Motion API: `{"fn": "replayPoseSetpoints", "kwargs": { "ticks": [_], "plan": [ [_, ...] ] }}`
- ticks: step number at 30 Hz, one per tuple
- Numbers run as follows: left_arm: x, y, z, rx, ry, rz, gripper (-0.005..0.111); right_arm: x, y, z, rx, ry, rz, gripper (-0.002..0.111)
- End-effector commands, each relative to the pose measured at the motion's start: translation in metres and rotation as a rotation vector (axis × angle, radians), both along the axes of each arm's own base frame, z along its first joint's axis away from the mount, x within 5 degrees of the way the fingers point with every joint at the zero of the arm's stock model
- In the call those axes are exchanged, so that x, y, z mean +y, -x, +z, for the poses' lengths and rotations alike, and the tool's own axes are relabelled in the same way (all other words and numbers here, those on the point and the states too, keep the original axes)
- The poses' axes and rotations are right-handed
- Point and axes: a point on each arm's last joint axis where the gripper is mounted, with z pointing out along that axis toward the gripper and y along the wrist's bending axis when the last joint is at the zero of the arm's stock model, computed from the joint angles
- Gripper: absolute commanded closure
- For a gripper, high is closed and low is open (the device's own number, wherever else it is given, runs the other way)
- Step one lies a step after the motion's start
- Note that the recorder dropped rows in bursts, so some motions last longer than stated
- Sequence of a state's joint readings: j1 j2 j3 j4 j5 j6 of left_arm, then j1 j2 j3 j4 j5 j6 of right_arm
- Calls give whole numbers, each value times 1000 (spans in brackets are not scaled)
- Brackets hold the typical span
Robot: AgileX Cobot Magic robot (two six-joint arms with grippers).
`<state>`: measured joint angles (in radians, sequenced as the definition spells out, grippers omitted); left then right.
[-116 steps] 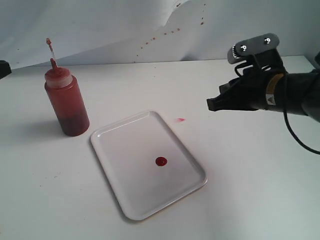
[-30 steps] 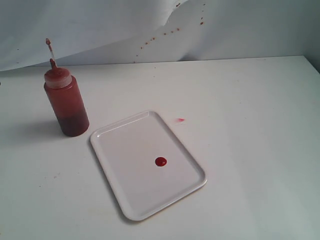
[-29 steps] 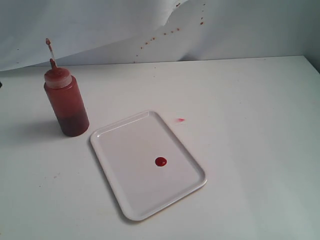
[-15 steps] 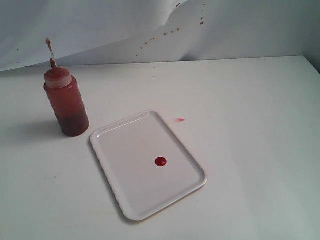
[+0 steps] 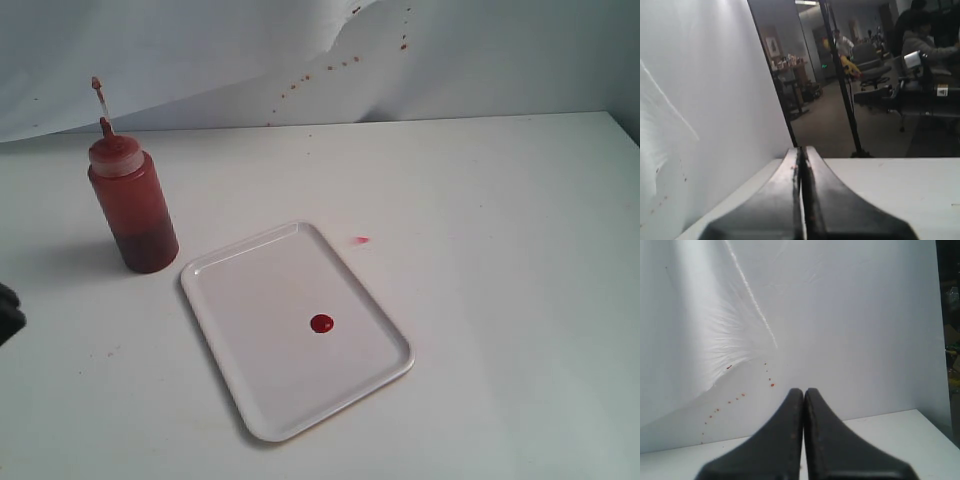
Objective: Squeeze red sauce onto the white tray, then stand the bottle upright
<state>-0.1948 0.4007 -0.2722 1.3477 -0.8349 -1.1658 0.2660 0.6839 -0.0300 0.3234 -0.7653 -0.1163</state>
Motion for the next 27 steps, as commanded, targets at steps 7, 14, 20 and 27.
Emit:
{"fn": "replayPoseSetpoints", "kwargs": {
  "ticks": [7,14,20,27],
  "plan": [
    [10,-8,-6,105,7,165,107,-1,1,-1,-4,10,-9,108],
    [26,-7,-6,141,62,349,107,-1,1,-1,-4,10,-9,108],
    [30,-11,-17,178,57,405,107,-1,1,-1,-4,8,-9,108],
    [30,-12,-21,183,45,408,107,-1,1,-1,-4,8,-9,108]
  ]
}}
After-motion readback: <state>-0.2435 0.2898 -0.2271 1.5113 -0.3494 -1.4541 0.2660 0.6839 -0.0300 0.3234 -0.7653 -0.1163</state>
